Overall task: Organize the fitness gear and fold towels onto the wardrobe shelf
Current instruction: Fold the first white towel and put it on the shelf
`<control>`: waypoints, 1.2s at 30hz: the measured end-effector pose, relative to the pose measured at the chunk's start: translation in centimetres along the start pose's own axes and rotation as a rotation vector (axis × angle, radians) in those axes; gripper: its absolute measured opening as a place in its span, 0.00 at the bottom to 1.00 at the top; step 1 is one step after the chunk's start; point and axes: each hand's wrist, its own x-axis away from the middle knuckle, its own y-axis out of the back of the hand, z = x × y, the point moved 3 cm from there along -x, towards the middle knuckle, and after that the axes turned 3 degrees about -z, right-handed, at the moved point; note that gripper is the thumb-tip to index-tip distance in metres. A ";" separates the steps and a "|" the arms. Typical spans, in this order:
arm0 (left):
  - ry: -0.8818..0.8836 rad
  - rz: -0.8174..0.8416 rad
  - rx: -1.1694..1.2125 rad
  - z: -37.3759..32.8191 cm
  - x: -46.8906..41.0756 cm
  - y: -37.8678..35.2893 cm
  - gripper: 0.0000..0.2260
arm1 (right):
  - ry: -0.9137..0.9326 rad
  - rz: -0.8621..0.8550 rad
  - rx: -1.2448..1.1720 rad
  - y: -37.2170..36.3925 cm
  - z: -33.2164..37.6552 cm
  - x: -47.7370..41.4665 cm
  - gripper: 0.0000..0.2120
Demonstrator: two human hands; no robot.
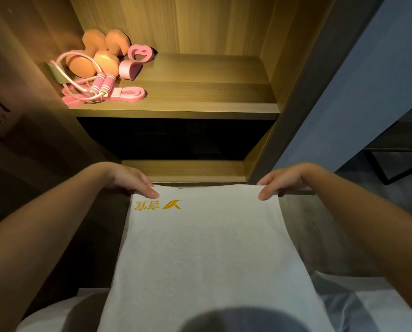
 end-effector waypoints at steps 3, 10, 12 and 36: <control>0.025 0.180 -0.109 -1.5 -1.9 0.6 0.21 | 0.007 0.218 0.075 0.2 1.5 -2.0 0.26; -0.062 0.347 -0.126 -3.8 -5.3 0.7 0.19 | 0.105 0.451 0.063 0.3 3.7 -6.1 0.16; -0.063 0.354 -0.071 -3.1 -5.6 0.8 0.18 | 0.081 0.471 0.046 0.5 2.9 -6.6 0.17; -0.509 -0.475 -0.625 -11.6 16.5 0.6 0.22 | 0.419 -0.117 0.368 0.2 11.1 17.6 0.13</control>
